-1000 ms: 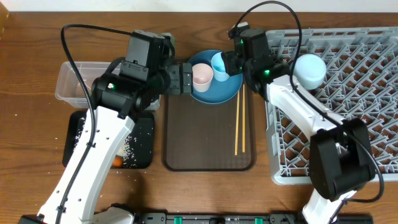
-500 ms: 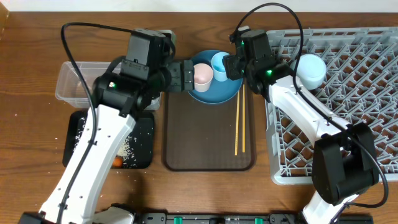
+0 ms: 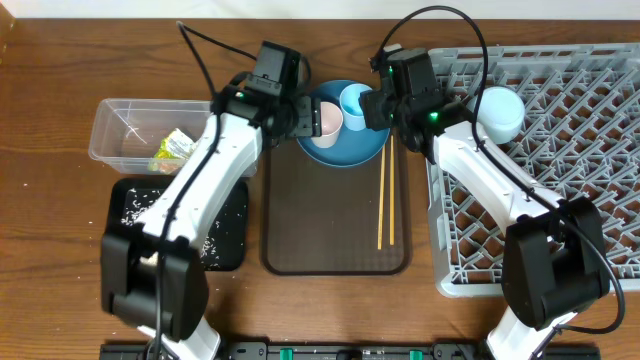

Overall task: Sort waste into correct bins and load items into the dishwasher rack
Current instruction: 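Lower the left gripper and grasp the pink cup on the plate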

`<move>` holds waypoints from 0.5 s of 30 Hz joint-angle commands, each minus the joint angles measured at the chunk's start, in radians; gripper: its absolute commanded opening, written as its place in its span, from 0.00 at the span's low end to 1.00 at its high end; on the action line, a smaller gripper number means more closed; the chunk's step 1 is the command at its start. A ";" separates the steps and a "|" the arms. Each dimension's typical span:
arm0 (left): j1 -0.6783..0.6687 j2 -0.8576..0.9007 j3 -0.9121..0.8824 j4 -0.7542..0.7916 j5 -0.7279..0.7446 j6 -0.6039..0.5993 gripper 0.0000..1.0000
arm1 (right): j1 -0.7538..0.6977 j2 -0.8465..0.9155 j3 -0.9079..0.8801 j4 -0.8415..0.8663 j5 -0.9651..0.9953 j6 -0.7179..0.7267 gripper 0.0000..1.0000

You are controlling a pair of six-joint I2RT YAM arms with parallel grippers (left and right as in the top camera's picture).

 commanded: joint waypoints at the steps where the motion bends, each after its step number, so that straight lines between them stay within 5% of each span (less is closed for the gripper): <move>1: -0.004 0.049 0.009 0.034 0.006 -0.001 0.72 | -0.037 -0.027 0.008 -0.003 0.007 -0.006 0.64; 15: -0.006 0.176 0.009 0.147 0.005 -0.004 0.55 | -0.050 -0.027 0.008 -0.024 0.007 -0.006 0.64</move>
